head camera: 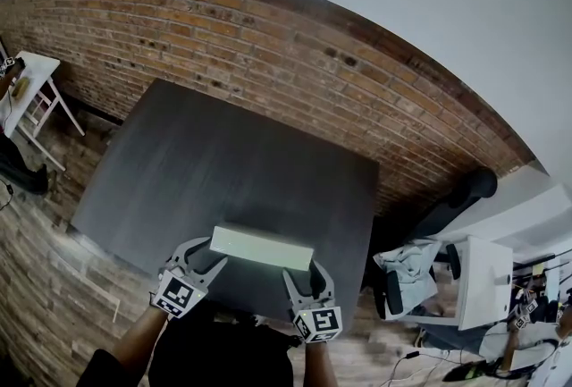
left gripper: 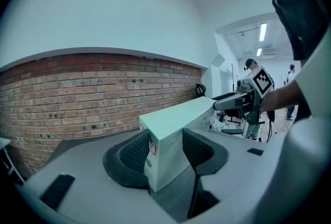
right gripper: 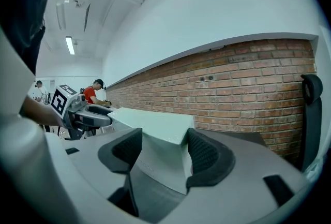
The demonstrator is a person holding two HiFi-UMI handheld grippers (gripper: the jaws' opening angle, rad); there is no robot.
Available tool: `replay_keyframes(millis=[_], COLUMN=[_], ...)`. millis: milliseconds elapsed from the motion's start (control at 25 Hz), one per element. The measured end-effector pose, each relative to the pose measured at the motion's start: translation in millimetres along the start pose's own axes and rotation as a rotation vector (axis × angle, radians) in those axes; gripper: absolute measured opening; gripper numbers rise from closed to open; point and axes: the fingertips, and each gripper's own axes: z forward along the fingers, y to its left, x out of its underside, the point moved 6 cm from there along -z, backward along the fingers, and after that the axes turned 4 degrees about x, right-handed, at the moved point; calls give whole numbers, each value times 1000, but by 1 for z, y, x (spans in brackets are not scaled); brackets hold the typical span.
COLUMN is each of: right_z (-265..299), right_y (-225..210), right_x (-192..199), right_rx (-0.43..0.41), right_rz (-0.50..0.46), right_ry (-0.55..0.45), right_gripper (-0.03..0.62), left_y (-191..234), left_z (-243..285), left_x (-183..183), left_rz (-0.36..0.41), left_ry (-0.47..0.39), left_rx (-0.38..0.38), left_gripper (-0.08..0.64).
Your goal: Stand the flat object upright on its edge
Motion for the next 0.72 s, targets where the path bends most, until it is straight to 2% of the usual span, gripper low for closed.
replay_keyframes(millis=[320,720], right_z=[17,45], right_y=[11,26], right_x=[-11,-29], right_rx=[-27,-55], right_rz=[-18,-8], right_ry=[-21,-3], right_gripper=[275,275], left_y=[19,49], left_z=[-12,-26], left_x=[-7,-12], left_rz=[-3,-31], left_ry=[-16,13], left_rx=[-31,-52], left_gripper=[218,216])
